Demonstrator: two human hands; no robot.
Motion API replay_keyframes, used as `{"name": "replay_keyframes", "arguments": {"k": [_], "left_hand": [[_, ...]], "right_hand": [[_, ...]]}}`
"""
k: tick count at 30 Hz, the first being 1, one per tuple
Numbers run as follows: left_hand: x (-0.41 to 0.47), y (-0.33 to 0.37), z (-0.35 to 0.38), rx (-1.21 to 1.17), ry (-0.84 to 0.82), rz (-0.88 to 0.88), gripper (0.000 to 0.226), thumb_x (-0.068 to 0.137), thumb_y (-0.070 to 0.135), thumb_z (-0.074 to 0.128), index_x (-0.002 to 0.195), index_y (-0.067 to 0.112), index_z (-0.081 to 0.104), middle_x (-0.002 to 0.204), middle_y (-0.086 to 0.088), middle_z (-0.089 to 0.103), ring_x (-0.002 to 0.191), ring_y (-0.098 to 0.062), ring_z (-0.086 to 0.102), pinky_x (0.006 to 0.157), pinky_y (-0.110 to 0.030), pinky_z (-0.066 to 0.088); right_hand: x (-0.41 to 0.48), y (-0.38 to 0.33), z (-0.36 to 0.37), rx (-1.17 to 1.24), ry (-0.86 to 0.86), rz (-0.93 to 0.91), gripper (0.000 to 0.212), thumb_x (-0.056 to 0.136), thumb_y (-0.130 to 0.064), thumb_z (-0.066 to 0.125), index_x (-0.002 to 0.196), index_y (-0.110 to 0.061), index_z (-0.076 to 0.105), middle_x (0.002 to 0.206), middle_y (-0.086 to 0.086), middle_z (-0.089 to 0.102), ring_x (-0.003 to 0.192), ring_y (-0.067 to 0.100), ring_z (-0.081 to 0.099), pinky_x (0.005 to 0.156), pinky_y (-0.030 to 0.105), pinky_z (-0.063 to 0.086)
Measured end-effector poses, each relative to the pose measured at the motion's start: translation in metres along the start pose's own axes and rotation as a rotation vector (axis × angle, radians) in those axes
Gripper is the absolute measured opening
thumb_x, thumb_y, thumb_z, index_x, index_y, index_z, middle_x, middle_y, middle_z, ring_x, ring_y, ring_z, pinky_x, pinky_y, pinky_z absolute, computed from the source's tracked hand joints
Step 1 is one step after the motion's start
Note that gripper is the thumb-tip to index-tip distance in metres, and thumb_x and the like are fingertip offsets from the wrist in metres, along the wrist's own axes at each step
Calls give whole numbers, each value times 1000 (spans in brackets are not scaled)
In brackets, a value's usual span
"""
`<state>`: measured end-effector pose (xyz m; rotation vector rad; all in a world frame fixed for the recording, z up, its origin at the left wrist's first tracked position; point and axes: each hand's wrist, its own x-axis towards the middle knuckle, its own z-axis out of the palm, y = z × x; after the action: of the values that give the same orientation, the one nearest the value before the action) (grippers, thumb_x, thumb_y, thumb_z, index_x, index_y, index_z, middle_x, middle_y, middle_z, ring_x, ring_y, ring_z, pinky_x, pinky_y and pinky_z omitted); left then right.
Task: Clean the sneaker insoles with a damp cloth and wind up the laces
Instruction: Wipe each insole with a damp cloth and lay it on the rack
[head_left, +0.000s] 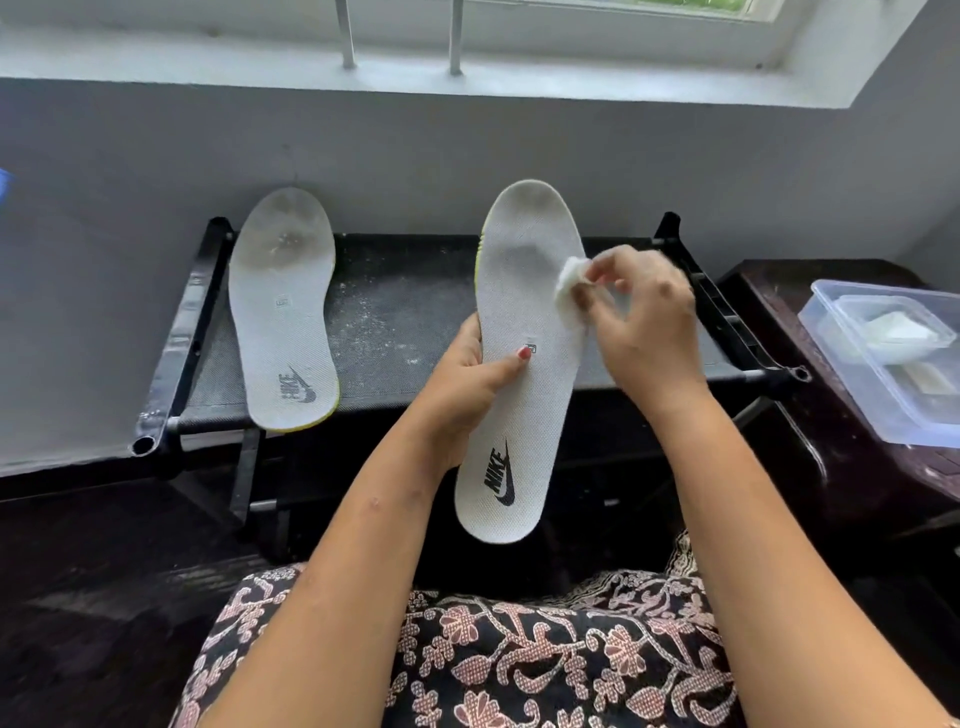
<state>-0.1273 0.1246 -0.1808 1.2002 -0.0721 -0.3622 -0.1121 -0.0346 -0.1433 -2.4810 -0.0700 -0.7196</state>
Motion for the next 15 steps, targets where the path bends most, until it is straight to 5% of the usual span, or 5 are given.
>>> {"name": "replay_keyframes", "arguments": {"k": [4,9,12,15], "left_hand": [[1,-1,4,-40,39,5,38,93,10,56,129,17,49,102,-9,67,82,-20,65,76,-34,53],[-1,-1,2,-43,-45,-8,27,94,-1,46,116,13,53,90,-5,67,67,-10,66,67,-26,55],[-1,-1,4,-24,-34,-7,23,92,-3,47,106,14,55,83,-3,68,63,-10,65,61,-26,54],[3,0,6,-58,62,46,14,93,0,50,98,12,55,83,-7,67,62,-12,65,61,-28,56]], "right_hand": [[-11,-22,9,62,-234,-133,10,83,-38,65,89,-30,66,99,-15,50,97,12,48,84,32,32],[-2,1,4,-103,-72,79,13,87,-34,63,95,-24,65,115,-3,49,102,18,46,84,34,36],[1,8,-2,64,-12,161,12,90,-25,60,98,-16,63,112,4,54,94,22,58,77,23,41],[-3,-5,2,108,-55,53,9,88,-21,63,95,-15,65,104,2,55,84,10,54,70,13,39]]}}
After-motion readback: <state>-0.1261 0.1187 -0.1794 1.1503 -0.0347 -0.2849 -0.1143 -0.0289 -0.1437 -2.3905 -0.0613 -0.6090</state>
